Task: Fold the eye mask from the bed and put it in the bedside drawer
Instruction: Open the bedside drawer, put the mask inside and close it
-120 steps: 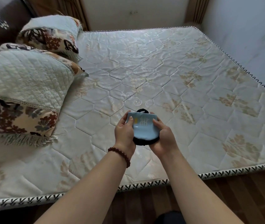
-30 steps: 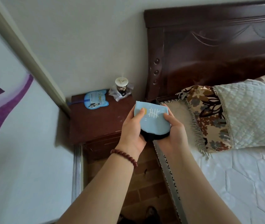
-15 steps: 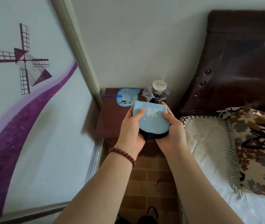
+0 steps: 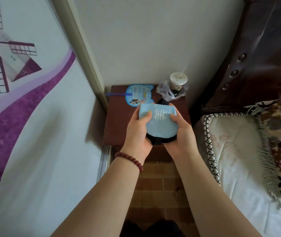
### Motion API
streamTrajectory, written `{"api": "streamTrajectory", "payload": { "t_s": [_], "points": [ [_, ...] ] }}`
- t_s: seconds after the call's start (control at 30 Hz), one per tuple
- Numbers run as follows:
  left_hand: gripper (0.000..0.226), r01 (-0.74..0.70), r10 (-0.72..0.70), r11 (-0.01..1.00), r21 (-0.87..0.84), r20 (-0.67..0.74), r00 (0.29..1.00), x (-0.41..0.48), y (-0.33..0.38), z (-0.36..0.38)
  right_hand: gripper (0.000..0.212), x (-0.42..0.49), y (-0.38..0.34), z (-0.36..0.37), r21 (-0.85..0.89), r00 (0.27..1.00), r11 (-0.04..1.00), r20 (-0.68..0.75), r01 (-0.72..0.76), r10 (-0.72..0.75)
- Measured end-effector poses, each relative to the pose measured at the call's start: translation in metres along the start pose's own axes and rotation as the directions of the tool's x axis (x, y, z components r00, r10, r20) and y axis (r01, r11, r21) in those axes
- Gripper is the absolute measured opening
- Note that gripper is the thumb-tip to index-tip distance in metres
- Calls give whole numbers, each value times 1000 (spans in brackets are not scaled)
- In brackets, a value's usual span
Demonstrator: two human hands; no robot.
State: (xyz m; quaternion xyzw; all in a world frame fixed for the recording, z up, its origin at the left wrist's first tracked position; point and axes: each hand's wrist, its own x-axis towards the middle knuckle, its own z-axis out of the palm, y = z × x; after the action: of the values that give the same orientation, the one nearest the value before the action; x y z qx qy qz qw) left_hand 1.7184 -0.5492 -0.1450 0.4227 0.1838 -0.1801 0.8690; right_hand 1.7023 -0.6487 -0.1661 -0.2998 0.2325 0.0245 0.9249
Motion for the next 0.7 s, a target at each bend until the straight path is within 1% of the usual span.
{"api": "streamTrajectory", "payload": {
  "t_s": [0.13,0.3,0.43,0.53,0.63,0.7],
  "points": [
    [38,-3,4,998,-65,19,1000,29,-35,-30,32,27,25,-36,15,1000,1000,-1,-8,8],
    [47,-25,28,997,-70,30,999,70,-88,-75,34,61,67,-91,25,1000,1000,-27,-9,10],
    [40,-30,34,995,-95,35,999,100,-129,-115,34,88,103,-131,45,1000,999,-19,-13,14],
    [32,-40,42,995,-91,19,999,121,-160,-148,34,111,134,-164,9,1000,1000,-1,-18,18],
    [31,-69,70,995,-71,9,998,143,-192,-181,34,133,166,-196,-11,1000,1000,-10,-16,16],
    [30,-72,72,993,-89,6,997,156,-213,-202,33,146,189,-218,-13,1000,1000,-10,-13,13]
  ]
}}
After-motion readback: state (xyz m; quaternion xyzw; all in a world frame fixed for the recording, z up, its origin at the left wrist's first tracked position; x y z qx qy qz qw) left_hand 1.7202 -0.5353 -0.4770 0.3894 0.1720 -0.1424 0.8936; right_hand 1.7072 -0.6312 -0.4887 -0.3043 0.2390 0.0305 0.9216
